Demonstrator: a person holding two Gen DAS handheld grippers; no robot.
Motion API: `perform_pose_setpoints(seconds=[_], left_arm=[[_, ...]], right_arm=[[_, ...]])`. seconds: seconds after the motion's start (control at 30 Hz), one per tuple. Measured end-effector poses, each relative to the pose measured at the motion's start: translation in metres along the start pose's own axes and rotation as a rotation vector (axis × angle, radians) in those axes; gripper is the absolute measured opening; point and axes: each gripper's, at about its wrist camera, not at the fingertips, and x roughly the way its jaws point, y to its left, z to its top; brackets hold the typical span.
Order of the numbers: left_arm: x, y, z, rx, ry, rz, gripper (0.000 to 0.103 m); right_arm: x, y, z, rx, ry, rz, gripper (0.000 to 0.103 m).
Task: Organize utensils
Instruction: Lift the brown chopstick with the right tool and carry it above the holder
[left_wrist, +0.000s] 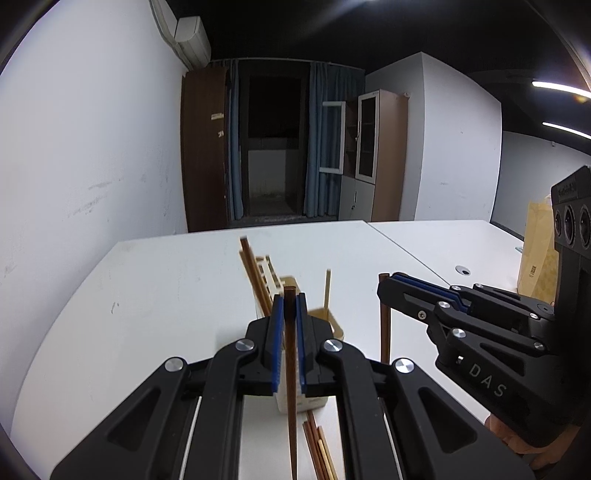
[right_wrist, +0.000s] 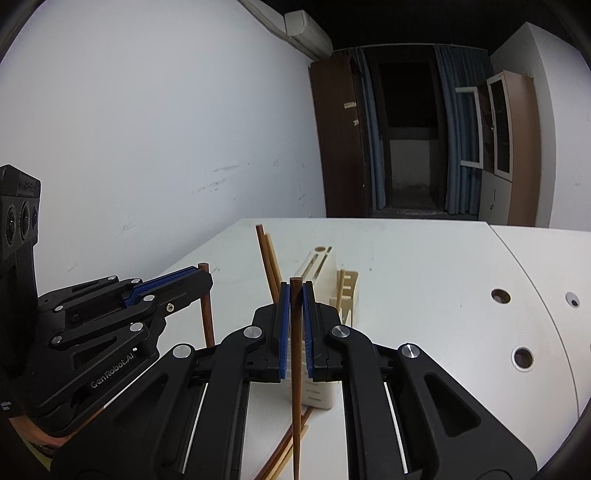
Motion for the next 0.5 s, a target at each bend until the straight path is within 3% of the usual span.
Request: perform_pose_setpoints(seconds=[0.3, 0.5], left_arm=[[-0.007, 0.001, 0.015, -0.004, -0.063, -0.004, 0.006], [-0.017, 0.002, 0.024, -0.025, -0.152, -0.021, 0.006]], right_arm=[[0.000, -0.013, 0.012, 0.014, -0.058, 0.002, 0.006], [0.001, -0.010, 0.018, -0.030, -0.101, 0.024, 0.006]])
